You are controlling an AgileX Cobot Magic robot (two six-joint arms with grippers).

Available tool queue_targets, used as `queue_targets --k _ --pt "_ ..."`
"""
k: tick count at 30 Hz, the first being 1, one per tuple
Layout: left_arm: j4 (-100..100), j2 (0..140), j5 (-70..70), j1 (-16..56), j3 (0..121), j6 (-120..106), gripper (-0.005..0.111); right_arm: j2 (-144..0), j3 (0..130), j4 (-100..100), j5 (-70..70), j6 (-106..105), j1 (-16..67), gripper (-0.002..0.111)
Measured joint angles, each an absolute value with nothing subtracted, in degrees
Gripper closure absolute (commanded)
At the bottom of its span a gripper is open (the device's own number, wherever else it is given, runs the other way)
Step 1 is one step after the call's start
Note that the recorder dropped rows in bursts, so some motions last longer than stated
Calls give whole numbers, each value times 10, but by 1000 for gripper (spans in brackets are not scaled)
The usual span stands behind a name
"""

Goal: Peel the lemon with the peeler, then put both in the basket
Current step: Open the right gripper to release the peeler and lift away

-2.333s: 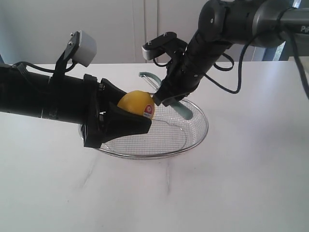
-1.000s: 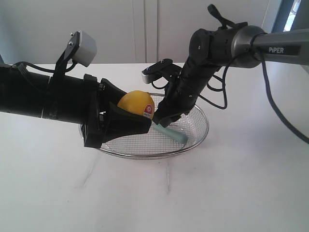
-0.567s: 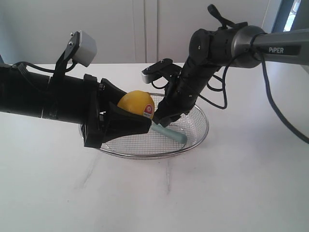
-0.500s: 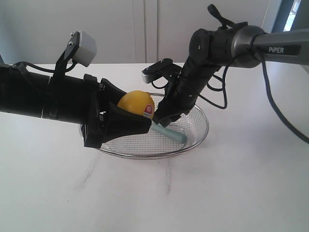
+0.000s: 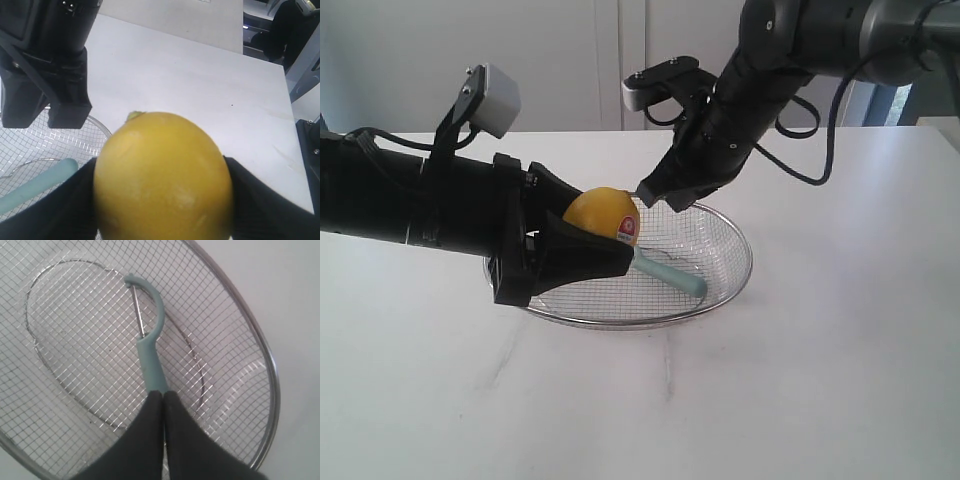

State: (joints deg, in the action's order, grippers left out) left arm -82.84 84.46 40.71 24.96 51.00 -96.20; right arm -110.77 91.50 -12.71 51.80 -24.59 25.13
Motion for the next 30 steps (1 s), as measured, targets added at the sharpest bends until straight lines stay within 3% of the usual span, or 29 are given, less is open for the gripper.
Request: queue_targets --k 30 --pt "-828 845 406 250 510 -962 107 -1104 915 -126 539 -220 251 108"
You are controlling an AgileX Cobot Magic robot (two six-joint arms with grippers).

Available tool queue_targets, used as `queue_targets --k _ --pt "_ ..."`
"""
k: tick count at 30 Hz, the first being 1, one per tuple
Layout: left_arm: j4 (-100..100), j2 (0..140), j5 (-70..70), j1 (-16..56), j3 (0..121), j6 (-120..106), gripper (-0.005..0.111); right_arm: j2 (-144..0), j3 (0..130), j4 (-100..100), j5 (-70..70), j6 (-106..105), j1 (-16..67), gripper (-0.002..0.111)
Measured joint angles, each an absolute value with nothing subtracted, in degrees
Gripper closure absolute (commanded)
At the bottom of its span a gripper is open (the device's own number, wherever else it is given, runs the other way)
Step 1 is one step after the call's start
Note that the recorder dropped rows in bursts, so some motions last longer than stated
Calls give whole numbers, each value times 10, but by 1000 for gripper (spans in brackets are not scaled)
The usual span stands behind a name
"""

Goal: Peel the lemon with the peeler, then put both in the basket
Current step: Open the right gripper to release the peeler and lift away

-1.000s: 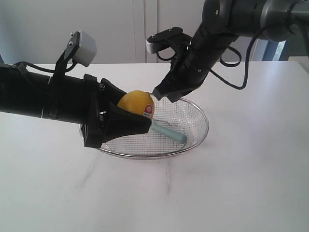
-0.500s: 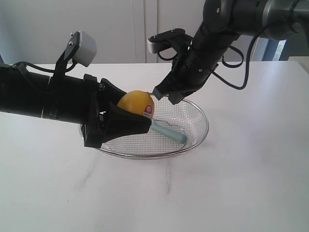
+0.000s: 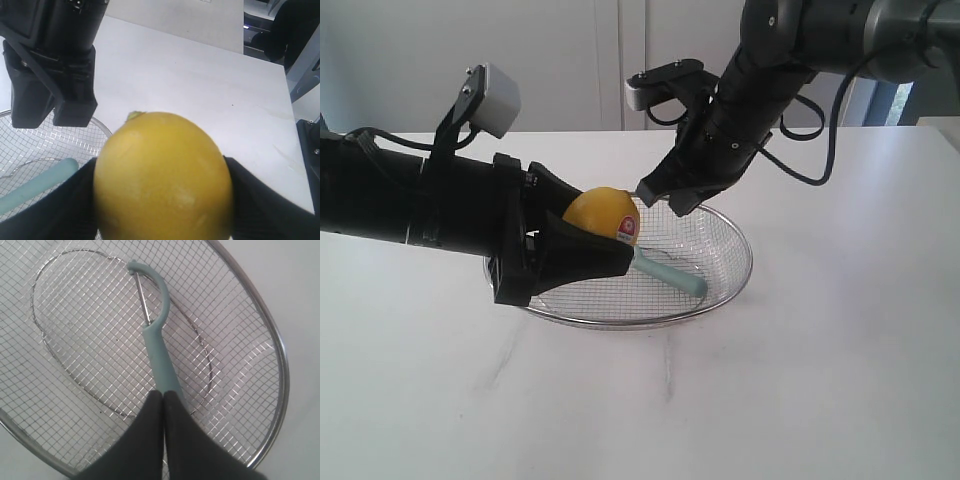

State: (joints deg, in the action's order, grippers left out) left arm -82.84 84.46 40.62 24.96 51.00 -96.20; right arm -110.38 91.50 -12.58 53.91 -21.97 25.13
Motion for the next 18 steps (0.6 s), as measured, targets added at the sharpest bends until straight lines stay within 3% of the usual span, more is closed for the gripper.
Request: queue_targets --k 18 --pt "-812 845 406 250 510 -962 107 -1087 915 -120 622 -117 251 108"
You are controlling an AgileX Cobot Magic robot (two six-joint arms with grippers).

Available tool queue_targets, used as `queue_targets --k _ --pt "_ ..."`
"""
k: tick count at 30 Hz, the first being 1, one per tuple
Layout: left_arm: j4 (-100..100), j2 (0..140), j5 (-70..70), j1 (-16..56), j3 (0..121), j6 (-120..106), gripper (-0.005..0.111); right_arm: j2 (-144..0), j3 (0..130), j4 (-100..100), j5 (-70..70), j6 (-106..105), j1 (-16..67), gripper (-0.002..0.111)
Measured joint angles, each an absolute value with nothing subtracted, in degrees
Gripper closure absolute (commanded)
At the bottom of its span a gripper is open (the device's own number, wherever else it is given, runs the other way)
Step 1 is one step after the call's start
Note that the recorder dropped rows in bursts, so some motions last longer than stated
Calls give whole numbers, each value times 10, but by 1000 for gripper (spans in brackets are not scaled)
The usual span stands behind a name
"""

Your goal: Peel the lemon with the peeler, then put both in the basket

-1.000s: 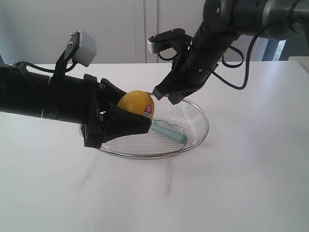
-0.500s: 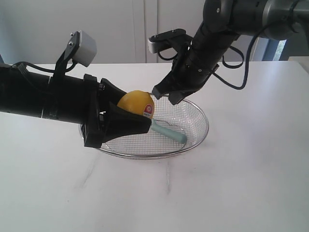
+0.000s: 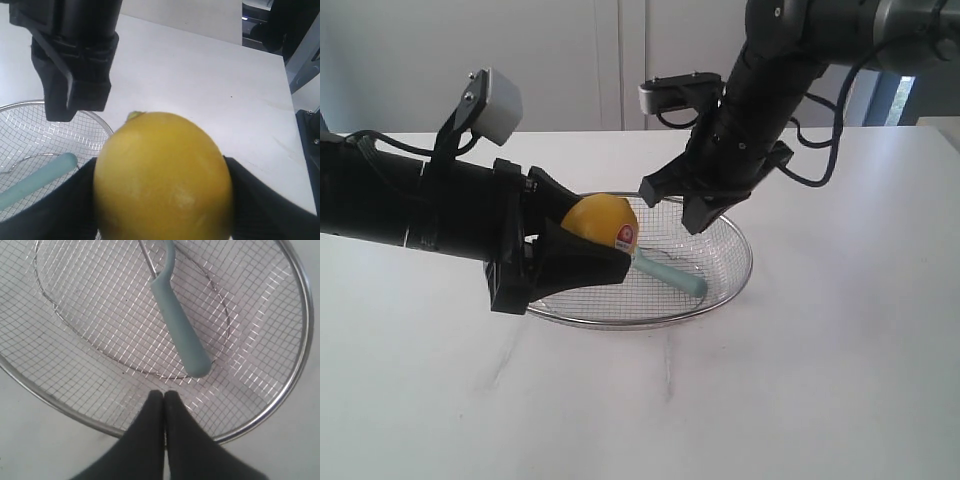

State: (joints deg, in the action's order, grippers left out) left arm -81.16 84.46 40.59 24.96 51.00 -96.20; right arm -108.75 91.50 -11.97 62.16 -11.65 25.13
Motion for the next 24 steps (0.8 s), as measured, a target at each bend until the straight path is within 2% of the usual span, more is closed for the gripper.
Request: queue_targets --k 6,24 --pt "-812 845 408 250 510 -962 107 -1061 915 -117 637 -95 240 108" --pt "-812 845 408 250 510 -962 107 -1049 915 -111 673 -53 101 108"
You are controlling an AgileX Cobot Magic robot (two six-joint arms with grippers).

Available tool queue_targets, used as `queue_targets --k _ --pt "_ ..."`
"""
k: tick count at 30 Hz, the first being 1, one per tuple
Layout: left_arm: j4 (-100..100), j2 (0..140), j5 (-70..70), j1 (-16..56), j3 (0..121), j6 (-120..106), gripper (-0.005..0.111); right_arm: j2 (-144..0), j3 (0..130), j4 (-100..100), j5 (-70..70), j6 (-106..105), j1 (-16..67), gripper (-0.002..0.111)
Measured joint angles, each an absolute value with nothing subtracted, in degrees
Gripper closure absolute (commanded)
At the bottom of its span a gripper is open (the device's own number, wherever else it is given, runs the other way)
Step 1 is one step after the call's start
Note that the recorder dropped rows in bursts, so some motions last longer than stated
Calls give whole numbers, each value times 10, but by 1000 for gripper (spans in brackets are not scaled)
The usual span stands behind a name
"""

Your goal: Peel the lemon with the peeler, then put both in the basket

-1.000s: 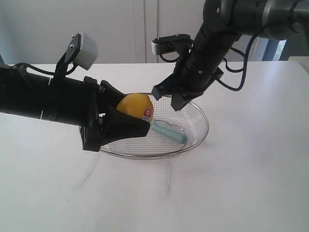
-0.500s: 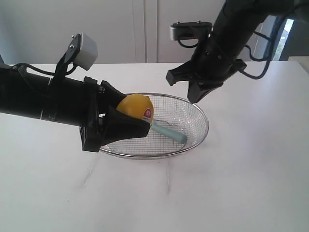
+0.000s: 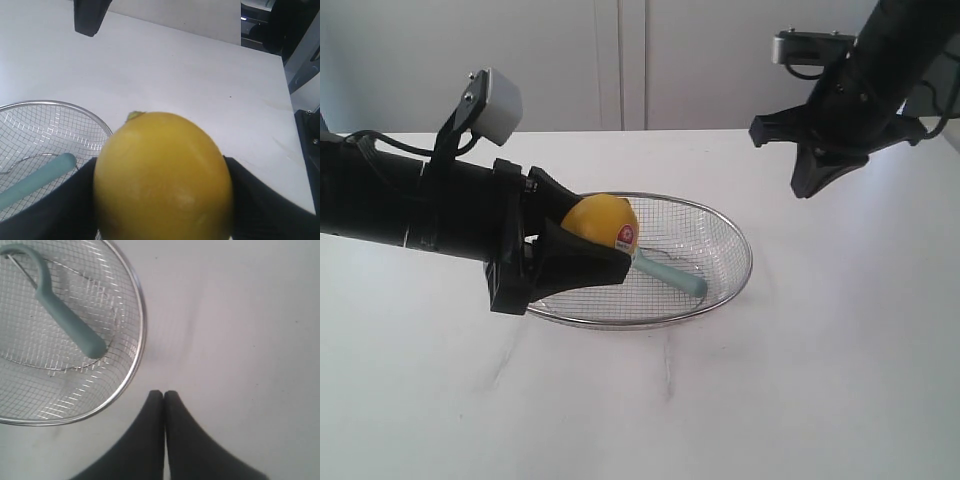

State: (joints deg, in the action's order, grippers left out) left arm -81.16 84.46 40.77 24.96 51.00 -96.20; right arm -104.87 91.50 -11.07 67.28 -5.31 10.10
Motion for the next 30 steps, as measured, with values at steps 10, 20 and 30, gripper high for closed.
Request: queue_targets --k 10,20,30 --pt "-812 845 408 250 510 -962 107 -1049 915 -103 696 -26 29 108" --pt "-812 845 408 250 510 -962 107 -1049 915 -90 697 -13 12 108" --pt "-812 845 408 250 510 -962 107 -1049 915 -90 697 -13 12 108"
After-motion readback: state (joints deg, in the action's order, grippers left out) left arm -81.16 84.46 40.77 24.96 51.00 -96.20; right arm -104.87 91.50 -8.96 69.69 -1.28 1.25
